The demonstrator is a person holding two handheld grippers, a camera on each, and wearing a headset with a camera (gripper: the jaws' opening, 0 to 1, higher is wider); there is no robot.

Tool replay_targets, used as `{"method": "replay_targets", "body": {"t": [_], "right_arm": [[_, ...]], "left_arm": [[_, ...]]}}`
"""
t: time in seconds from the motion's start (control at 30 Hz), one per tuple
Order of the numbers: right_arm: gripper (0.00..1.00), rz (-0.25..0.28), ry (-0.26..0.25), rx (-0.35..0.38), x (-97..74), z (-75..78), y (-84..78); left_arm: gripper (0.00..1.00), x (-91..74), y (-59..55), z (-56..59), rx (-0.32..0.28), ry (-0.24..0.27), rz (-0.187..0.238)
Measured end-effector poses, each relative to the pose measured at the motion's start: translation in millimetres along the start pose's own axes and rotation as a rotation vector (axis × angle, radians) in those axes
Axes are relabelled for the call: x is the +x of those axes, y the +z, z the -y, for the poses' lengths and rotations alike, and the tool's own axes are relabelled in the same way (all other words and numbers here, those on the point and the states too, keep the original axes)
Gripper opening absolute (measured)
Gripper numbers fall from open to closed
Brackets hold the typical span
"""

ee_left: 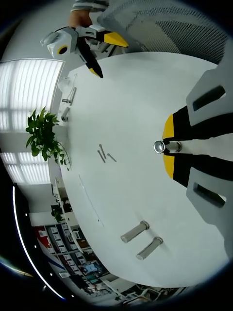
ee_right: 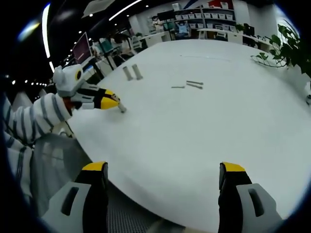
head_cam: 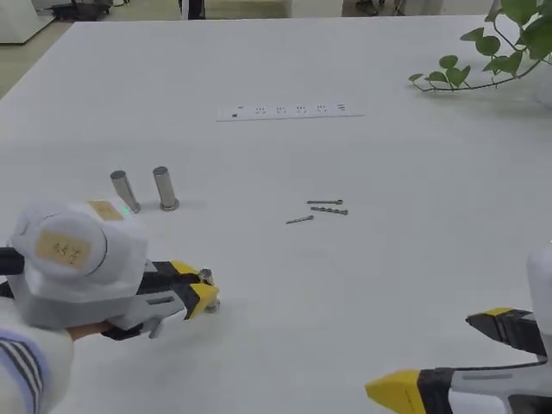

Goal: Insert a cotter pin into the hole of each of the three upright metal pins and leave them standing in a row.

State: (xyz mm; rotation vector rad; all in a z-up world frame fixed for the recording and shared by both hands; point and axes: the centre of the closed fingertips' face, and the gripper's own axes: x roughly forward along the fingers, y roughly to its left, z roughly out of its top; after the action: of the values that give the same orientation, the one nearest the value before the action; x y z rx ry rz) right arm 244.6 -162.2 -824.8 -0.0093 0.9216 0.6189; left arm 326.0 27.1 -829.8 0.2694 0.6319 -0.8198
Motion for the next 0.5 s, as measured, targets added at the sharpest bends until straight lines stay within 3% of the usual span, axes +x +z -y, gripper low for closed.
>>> {"method": "replay_targets", "body": {"t": [0.23,0.5], "right_arm": [[0.96,-0.005,0.006,0.009,1.3,-0.2,-4.3],[0.95,-0.009,0.001,0.001,1.8,0.3,-3.3]], "left_arm": [[0.07,-0.1,0.1,-1.6,-0.038,0.000,0.025],[0.08,-1.1,0.1,0.7,-0.044,-0.004,0.049]]}}
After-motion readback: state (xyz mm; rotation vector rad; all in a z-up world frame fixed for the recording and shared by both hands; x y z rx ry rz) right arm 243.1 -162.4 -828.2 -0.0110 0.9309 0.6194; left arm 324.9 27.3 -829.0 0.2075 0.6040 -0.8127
